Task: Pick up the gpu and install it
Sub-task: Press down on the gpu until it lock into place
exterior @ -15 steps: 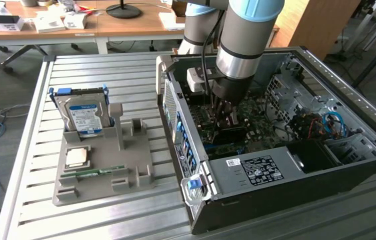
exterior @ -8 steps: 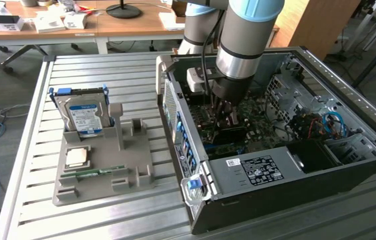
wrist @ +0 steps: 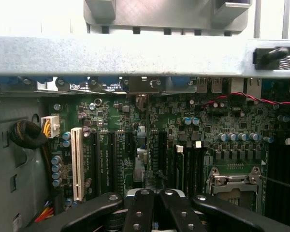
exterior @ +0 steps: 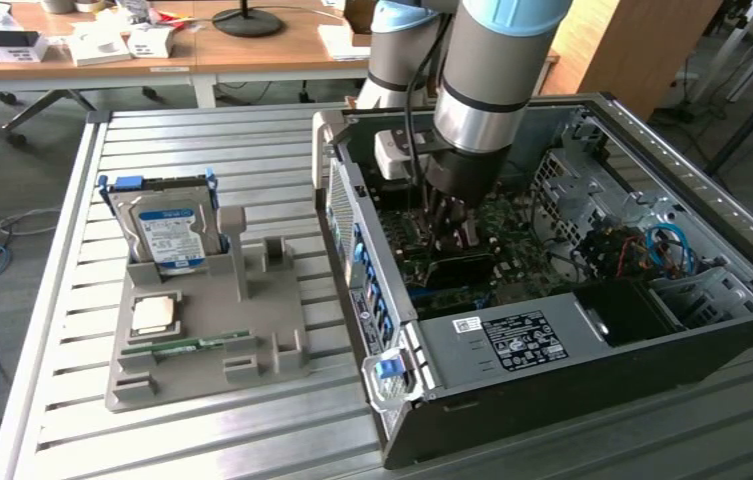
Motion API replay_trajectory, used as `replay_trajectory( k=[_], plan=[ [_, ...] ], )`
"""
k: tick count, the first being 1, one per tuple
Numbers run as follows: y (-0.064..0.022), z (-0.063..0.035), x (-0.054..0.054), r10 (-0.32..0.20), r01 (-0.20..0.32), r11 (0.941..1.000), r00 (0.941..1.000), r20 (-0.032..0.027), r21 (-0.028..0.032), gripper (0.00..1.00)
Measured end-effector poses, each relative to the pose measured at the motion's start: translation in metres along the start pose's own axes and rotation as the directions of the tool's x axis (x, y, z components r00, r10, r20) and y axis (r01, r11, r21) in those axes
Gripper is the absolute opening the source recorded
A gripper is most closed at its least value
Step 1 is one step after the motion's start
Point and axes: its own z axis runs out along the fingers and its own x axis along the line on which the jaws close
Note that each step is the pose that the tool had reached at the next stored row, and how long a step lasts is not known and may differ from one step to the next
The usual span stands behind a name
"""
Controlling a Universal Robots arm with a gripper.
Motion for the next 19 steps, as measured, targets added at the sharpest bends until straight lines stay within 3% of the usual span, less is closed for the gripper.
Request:
replay_trajectory(
  k=[4,8,19],
  plan=[
    [-0.0023,-0.0007,-0.0001,0.000,0.000,1.0000,1.0000,0.0014,-0.0002,0.11],
    [-0.0082,-0.0004,-0.0002,0.000,0.000,1.0000,1.0000,0.0064,-0.0002,0.11],
    [-0.0082,0.0062,0.0004,-0.006,0.006,1.0000,0.9999,0.0091,-0.0007,0.11]
  ],
)
